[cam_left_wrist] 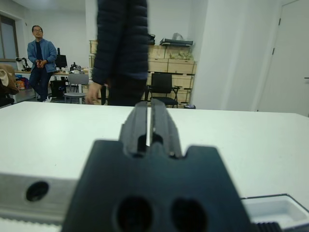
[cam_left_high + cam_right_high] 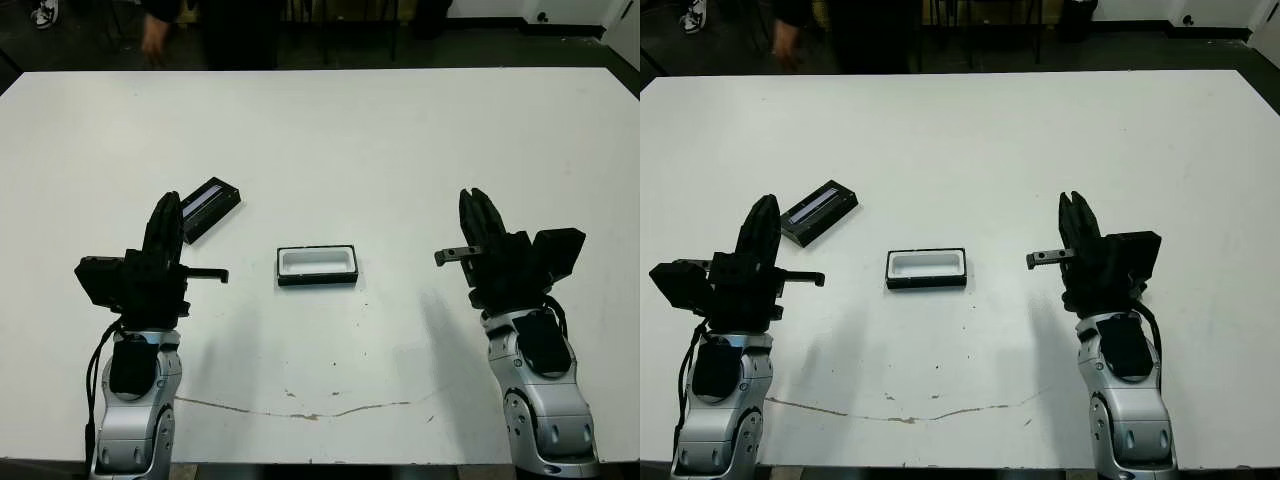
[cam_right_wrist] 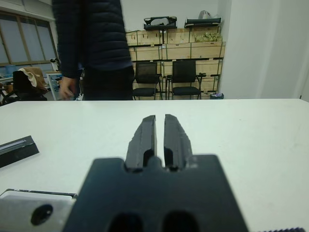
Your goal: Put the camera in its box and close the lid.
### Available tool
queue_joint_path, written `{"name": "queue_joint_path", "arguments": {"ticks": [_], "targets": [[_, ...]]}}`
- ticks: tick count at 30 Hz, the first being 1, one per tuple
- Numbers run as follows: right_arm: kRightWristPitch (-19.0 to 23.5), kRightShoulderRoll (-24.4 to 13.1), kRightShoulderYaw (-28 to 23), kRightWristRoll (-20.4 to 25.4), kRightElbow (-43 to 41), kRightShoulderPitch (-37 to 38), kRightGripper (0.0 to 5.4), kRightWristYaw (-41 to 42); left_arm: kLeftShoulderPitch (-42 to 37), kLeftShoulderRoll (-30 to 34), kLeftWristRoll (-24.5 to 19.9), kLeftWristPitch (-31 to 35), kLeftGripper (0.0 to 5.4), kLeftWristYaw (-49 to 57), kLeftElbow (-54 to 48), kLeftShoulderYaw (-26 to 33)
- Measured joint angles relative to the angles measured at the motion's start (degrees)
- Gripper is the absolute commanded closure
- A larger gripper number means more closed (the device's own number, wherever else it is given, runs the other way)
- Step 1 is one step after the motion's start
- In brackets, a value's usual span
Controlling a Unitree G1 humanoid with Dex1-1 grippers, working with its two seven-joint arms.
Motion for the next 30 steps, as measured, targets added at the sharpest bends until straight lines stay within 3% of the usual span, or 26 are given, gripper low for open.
{"name": "queue_joint_path", "arguments": {"ticks": [19, 30], "targets": [[-0.07, -0.37, -1.04, 0.92, -0.53, 1.29, 5.4, 1.24, 0.13, 0.0, -0.34, -0.06, 5.39, -0.07, 0.01, -0.39], [-1.16, -6.98, -9.55, 3.96, -6.58, 8.69, 5.4, 6.14, 0.39, 0.08, 0.09, -0.54, 5.39, -0.07, 0.04, -0.25]]}}
